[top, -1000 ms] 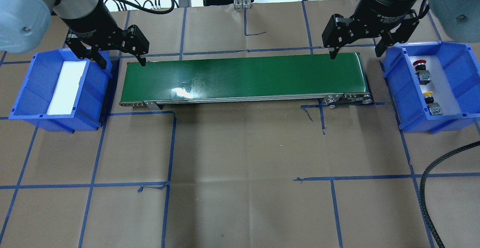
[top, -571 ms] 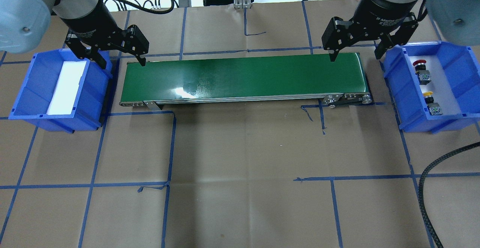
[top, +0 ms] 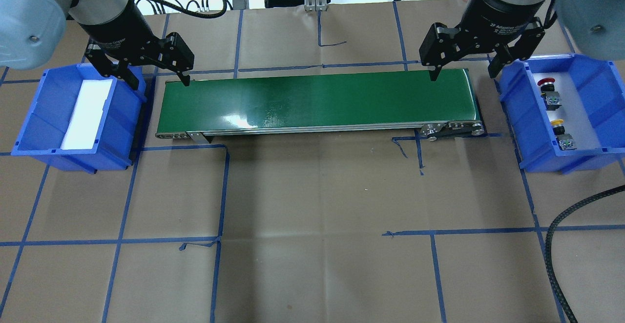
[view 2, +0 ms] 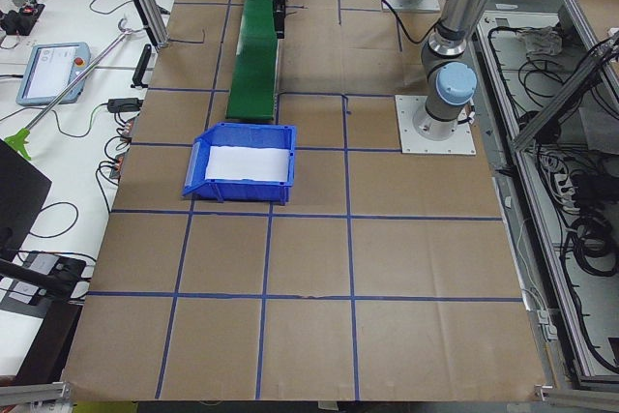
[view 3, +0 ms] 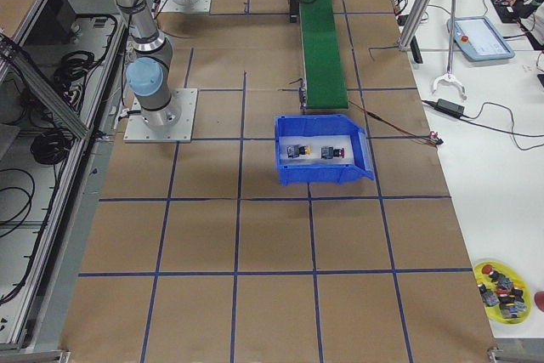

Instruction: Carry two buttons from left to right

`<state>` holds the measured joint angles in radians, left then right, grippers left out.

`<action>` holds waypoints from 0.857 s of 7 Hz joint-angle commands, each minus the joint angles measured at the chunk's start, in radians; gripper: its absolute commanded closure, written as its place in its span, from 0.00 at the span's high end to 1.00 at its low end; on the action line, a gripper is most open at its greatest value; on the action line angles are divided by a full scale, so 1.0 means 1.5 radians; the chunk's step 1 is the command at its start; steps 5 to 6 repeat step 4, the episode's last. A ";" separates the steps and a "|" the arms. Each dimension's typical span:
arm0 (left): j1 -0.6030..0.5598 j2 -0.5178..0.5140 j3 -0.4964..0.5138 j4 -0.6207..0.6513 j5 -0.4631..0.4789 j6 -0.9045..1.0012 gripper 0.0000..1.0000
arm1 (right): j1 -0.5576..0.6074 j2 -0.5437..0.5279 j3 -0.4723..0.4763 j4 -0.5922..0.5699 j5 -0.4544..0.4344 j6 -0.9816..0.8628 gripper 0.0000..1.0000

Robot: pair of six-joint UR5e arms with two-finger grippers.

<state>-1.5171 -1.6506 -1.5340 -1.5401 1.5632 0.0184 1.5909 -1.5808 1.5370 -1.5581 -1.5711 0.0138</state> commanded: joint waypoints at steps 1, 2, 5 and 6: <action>0.000 0.000 0.000 0.000 0.000 0.000 1.00 | 0.000 0.003 0.000 0.001 0.000 0.000 1.00; 0.000 0.000 0.000 0.000 0.000 0.000 1.00 | 0.000 0.004 0.000 -0.001 0.000 0.000 1.00; 0.000 0.000 0.000 0.000 0.000 0.000 1.00 | 0.000 0.004 -0.001 -0.003 0.000 0.000 1.00; 0.000 0.000 0.000 0.000 0.000 0.000 1.00 | 0.000 0.004 -0.001 -0.003 0.000 0.000 1.00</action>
